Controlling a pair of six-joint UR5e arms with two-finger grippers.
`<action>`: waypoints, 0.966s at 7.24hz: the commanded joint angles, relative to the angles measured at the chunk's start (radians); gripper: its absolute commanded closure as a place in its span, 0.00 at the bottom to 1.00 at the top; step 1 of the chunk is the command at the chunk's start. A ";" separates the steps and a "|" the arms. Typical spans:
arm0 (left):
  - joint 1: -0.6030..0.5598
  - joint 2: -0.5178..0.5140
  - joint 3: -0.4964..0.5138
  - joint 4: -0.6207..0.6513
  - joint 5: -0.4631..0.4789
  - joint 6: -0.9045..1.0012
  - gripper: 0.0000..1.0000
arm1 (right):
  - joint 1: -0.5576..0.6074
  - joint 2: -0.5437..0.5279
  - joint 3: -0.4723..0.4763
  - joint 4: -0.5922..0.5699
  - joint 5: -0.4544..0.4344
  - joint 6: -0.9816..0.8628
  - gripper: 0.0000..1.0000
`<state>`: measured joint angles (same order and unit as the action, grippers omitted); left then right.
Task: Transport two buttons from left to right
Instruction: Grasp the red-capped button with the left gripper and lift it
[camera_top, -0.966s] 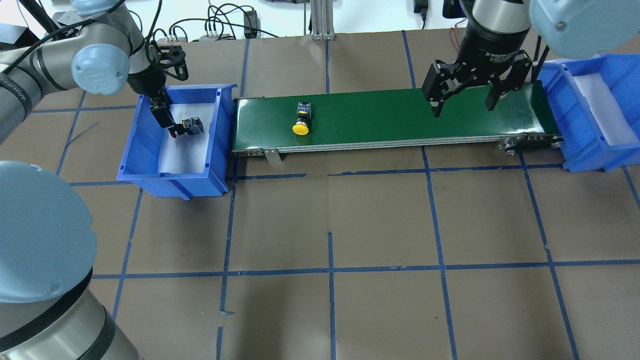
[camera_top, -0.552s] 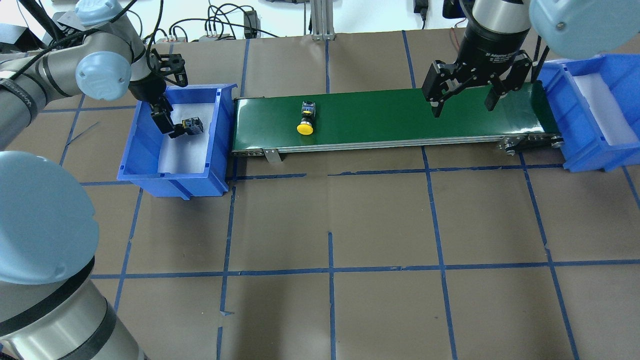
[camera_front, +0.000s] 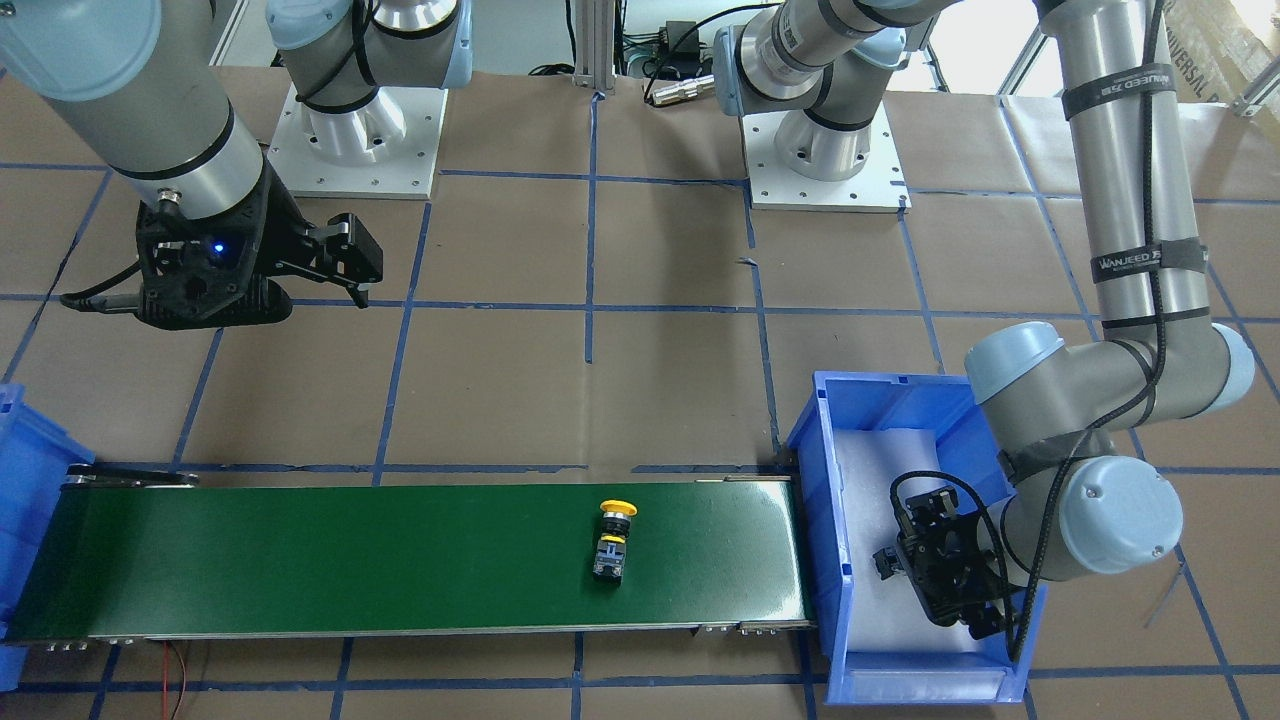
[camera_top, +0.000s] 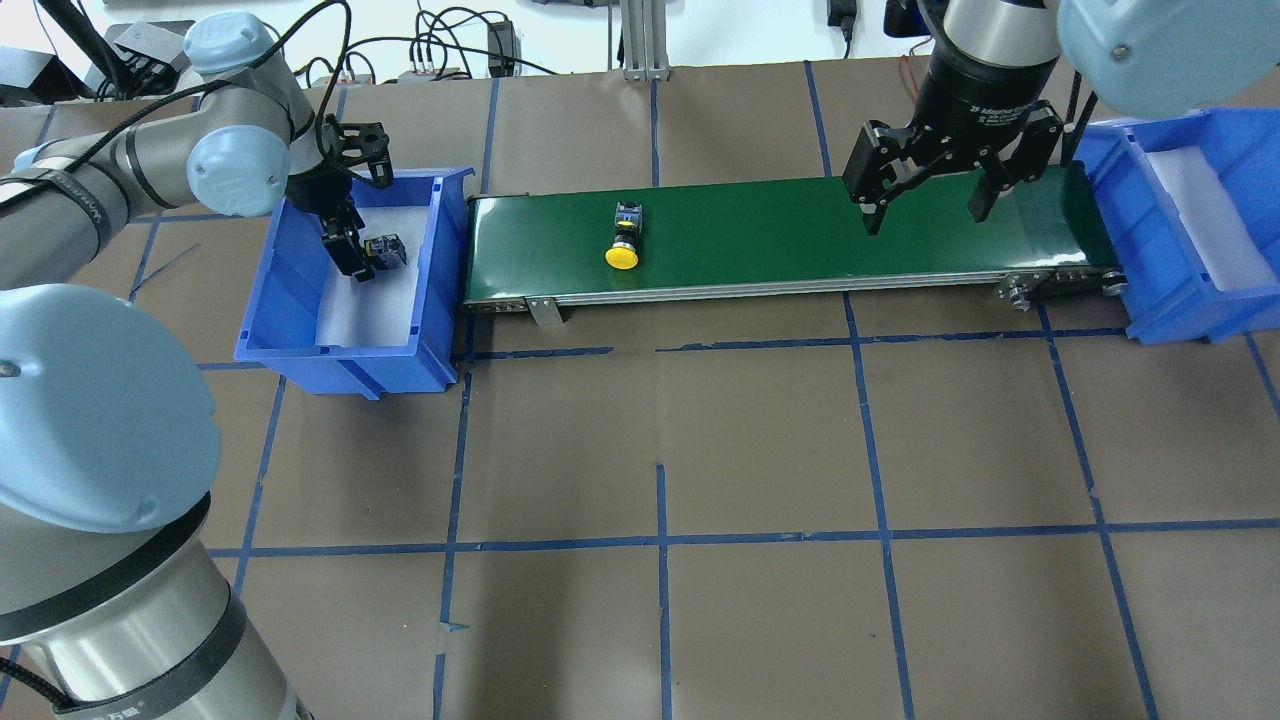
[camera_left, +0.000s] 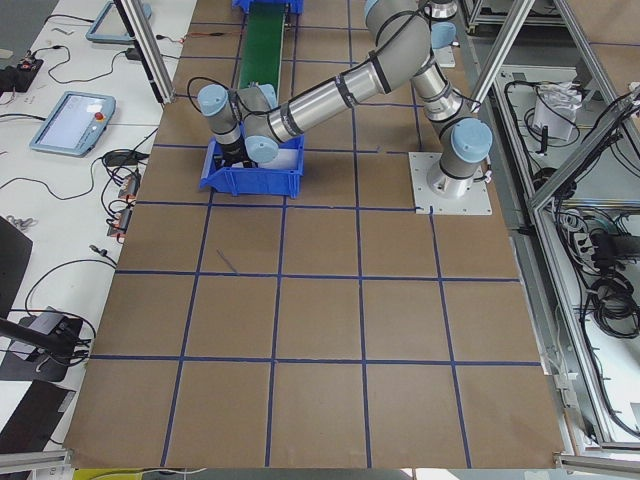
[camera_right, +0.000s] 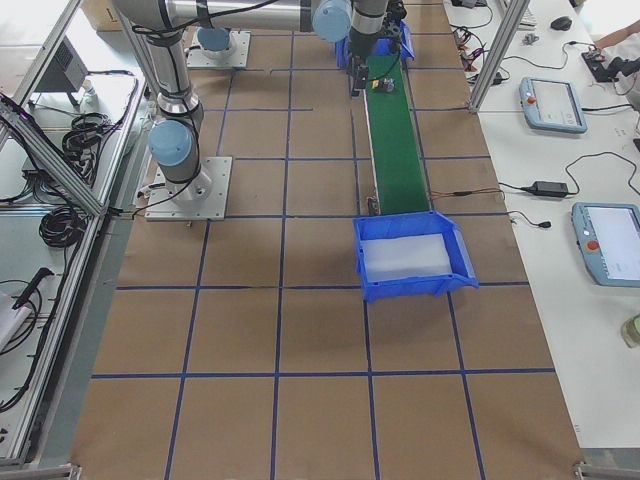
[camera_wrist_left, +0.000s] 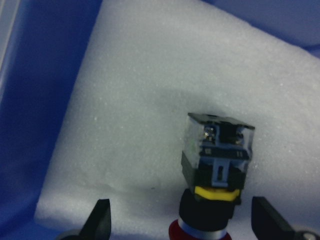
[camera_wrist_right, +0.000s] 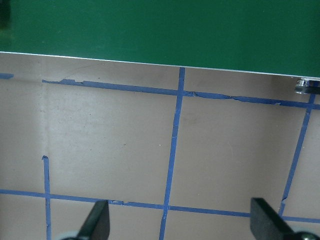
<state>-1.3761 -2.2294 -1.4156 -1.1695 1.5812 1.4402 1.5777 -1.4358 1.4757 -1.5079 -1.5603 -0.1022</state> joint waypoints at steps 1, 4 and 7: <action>-0.004 0.004 0.000 0.005 -0.003 -0.001 0.25 | -0.002 0.000 0.000 0.002 -0.001 -0.002 0.00; -0.009 0.037 0.004 0.007 -0.001 -0.014 0.97 | -0.010 0.000 0.000 0.003 -0.001 -0.004 0.00; -0.018 0.196 -0.008 -0.035 0.002 -0.285 0.97 | -0.016 0.000 0.000 0.003 -0.001 -0.010 0.00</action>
<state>-1.3891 -2.1037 -1.4173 -1.1899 1.5823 1.2904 1.5649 -1.4358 1.4757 -1.5050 -1.5605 -0.1079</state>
